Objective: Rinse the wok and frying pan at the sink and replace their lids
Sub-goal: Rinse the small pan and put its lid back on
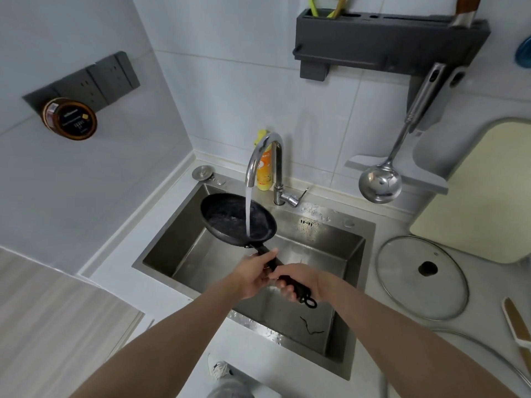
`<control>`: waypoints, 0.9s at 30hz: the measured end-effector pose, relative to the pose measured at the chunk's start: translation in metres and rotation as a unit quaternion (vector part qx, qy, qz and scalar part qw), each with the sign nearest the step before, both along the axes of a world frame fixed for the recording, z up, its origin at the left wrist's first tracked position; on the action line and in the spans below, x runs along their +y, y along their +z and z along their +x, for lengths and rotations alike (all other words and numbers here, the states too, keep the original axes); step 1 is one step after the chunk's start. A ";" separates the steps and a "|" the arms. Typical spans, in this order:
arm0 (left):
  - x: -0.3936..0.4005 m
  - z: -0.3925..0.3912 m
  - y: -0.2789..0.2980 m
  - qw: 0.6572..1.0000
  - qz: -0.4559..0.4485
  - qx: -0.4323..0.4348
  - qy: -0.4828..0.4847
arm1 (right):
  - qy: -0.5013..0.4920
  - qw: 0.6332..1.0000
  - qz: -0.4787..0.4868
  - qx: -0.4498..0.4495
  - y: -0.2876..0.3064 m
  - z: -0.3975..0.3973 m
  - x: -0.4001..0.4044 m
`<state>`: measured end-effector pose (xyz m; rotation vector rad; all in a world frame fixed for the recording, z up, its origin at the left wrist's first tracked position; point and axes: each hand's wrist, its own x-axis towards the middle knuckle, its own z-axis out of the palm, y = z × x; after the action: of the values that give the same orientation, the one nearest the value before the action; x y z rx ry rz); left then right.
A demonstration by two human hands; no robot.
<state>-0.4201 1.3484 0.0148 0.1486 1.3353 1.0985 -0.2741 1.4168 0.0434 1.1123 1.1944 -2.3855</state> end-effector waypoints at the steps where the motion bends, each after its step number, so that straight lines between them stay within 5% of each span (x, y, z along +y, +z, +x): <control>1: 0.000 0.000 0.000 1.000 0.001 -0.004 -0.004 | -0.003 1.000 -0.018 0.001 0.001 -0.002 0.000; 4: -0.001 -0.003 0.000 1.000 -0.022 -0.013 -0.005 | 0.011 1.000 -0.020 -0.017 0.017 -0.010 0.003; 9: 0.001 -0.001 -0.004 0.999 -0.030 -0.041 -0.002 | 0.088 0.984 0.133 -0.082 0.035 -0.011 0.005; 14: 0.007 0.008 0.002 0.999 -0.041 -0.036 0.003 | 0.051 0.970 0.222 -0.087 0.019 -0.003 -0.004; 27: -0.012 0.002 -0.005 0.993 -0.050 0.105 -0.013 | 0.008 0.995 0.089 -0.047 -0.007 0.011 -0.023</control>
<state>-0.4183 1.3367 0.0094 0.2117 1.5700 1.0135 -0.2627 1.3939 0.0365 1.2491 1.3977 -2.2231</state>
